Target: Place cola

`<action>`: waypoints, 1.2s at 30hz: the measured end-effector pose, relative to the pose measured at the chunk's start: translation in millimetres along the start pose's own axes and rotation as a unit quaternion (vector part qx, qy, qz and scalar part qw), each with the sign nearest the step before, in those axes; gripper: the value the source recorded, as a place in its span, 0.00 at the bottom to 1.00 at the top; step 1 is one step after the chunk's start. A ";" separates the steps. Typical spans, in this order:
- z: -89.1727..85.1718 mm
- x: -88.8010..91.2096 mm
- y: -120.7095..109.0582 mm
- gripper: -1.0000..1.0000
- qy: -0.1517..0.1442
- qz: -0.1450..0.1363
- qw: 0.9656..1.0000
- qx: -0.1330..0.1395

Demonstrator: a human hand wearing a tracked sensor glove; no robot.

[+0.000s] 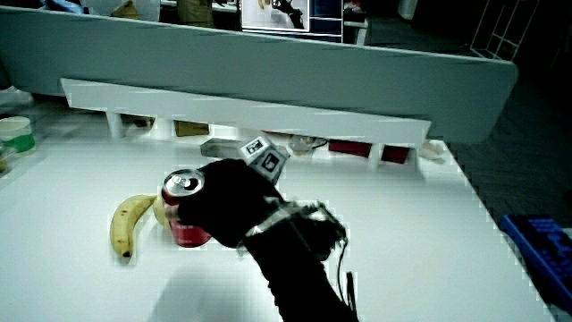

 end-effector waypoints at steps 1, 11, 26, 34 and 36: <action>-2.7 1.8 4.9 0.50 0.001 0.009 1.000 -0.002; -32.0 9.3 33.5 0.50 -0.018 0.013 0.999 0.034; -61.7 28.4 54.8 0.50 -0.014 -0.022 1.000 0.014; -66.4 37.7 58.1 0.50 0.011 -0.033 0.999 0.005; -66.6 37.4 57.5 0.48 0.001 -0.034 0.999 0.012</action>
